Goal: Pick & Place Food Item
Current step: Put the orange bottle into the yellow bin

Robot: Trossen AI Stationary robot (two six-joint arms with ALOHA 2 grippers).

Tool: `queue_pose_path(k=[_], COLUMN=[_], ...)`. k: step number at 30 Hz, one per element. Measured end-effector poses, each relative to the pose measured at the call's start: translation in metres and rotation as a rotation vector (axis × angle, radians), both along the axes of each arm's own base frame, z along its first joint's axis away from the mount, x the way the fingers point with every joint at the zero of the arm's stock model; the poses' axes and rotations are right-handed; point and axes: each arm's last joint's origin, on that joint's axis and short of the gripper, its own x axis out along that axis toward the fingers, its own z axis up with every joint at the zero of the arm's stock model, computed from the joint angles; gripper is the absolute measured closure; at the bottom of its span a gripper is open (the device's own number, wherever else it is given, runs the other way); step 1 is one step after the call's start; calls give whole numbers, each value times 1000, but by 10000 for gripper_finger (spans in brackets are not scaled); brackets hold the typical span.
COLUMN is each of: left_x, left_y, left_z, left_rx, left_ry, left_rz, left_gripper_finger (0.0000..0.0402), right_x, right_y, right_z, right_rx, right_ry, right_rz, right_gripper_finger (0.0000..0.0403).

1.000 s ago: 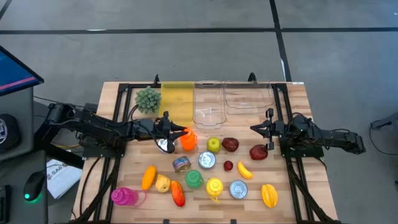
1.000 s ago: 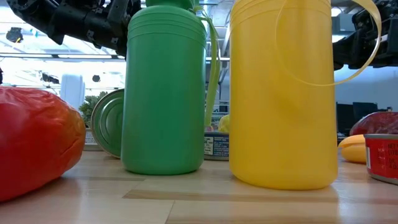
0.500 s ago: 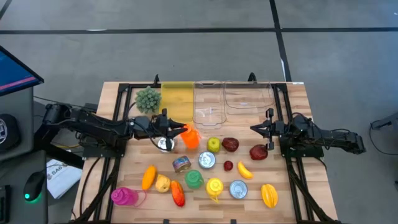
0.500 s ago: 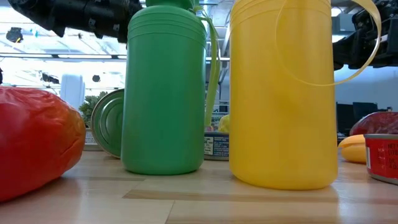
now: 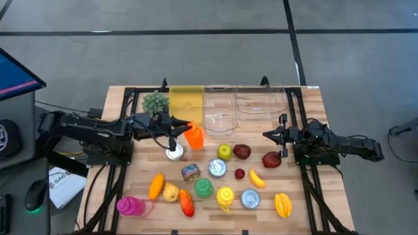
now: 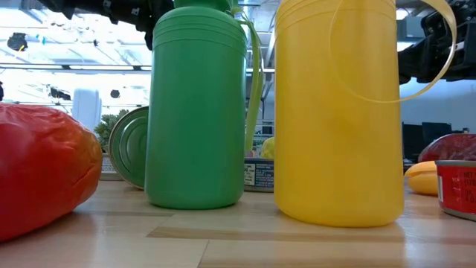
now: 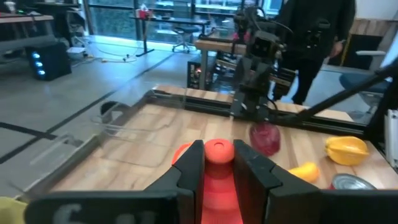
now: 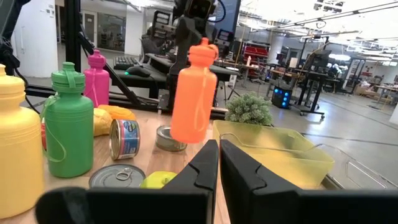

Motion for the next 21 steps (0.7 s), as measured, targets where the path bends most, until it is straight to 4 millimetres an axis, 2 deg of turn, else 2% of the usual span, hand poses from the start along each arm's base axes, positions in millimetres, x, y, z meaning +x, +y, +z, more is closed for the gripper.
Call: queue_pose_path(k=[8, 21], left_x=[-7, -17], left_y=[20, 70], left_z=[15, 26], left_rx=[1, 85], left_ry=[-29, -21], left_rz=[92, 320], left_gripper_finger=[350, 350], right_x=[0, 0], right_y=[0, 0], right_z=[0, 0], right_rx=[0, 0], right_ry=[1, 1], right_rz=[0, 1], right_gripper_finger=[390, 390])
